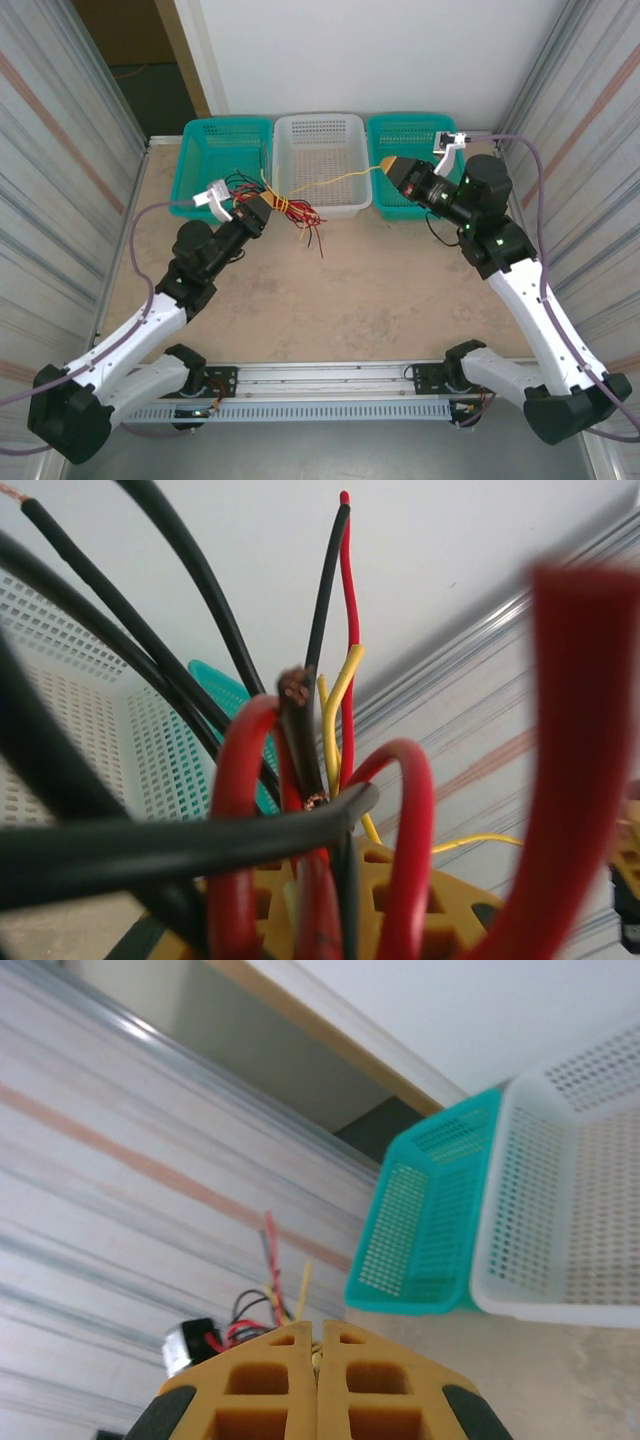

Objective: Untangle the cables

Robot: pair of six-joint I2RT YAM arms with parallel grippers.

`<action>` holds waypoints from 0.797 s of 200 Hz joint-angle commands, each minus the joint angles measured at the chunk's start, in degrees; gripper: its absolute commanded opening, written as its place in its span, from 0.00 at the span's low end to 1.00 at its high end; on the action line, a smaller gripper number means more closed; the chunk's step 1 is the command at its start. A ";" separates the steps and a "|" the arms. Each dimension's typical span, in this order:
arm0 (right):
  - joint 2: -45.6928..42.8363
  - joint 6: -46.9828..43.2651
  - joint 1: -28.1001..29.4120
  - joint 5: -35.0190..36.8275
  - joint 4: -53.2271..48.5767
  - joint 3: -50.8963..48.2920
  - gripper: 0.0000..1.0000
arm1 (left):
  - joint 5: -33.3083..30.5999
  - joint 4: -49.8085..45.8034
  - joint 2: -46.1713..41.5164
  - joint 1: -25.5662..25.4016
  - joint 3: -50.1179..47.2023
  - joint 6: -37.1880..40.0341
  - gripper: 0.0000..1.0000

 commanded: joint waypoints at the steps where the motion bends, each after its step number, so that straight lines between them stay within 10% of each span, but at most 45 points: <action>1: -0.97 -2.06 -5.89 -0.25 -0.08 4.03 0.00 | -3.26 -8.80 -2.38 1.30 -1.32 1.98 0.00; 100: -9.96 7.50 -50.35 -12.59 -4.62 -4.31 0.00 | 3.60 -21.56 -6.56 10.09 2.39 0.94 0.00; 159: -8.54 4.87 -53.40 -14.44 -6.96 5.33 0.00 | 2.91 -33.70 -3.47 11.08 1.81 2.05 0.00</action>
